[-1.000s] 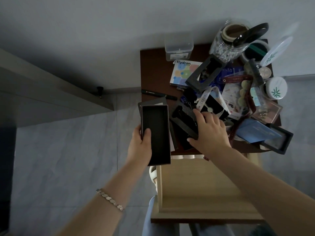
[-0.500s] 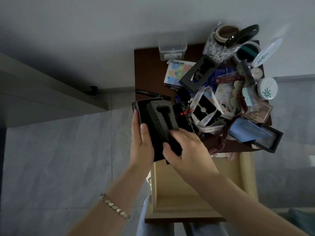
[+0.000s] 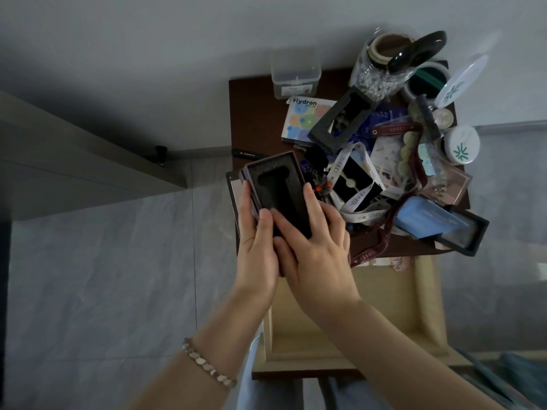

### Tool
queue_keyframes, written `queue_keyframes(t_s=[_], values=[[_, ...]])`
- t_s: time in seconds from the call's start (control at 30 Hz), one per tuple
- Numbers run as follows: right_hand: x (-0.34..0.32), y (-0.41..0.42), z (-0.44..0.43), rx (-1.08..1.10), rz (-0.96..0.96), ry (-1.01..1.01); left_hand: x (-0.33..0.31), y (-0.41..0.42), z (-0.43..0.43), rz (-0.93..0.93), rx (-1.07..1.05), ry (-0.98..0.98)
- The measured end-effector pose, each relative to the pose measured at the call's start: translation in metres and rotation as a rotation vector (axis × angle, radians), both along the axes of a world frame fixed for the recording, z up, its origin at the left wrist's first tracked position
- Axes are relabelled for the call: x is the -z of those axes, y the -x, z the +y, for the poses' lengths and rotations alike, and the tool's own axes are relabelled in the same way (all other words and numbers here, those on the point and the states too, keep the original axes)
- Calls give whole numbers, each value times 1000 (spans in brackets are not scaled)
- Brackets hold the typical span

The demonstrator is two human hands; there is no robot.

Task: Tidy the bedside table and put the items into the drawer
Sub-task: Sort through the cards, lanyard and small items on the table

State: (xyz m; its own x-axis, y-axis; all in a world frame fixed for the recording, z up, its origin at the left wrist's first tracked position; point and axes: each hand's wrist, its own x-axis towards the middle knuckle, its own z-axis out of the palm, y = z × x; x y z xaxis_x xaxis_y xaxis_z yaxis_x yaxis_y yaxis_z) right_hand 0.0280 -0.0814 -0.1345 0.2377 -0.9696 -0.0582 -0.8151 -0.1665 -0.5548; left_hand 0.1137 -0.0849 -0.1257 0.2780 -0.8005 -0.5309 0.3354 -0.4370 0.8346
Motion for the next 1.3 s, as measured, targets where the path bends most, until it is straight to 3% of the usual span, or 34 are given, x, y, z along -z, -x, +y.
queue_keyframes(t_s=[0.13, 0.27, 0.4, 0.5, 0.67, 0.93, 1.1, 1.2, 1.27, 1.3], values=[[8, 18, 7, -73, -154, 21, -3, -2, -4, -16, -30, -46], [14, 33, 12, -170, -78, 32, 1, -5, -6, -74, 10, -79], [11, 31, 0, -194, -114, -97, 8, -4, -4, -312, 130, -156], [8, 42, -9, 97, -237, -175, 17, -11, -7, -483, 129, -229], [37, 83, -16, 818, -265, -536, 29, -16, -19, -623, 62, -313], [85, 94, -29, 799, -240, -713, 46, -17, -20, -775, 171, -391], [46, 89, -28, 780, -354, -418, 32, -14, -15, -881, 192, -425], [5, 87, -38, 719, -435, -222, 6, -2, -20, -1005, 161, -285], [-24, 86, -49, 638, -503, -95, -11, 6, -30, -915, 162, -157], [-39, 86, -55, 578, -506, -28, -19, 11, -40, -775, 176, -158]])
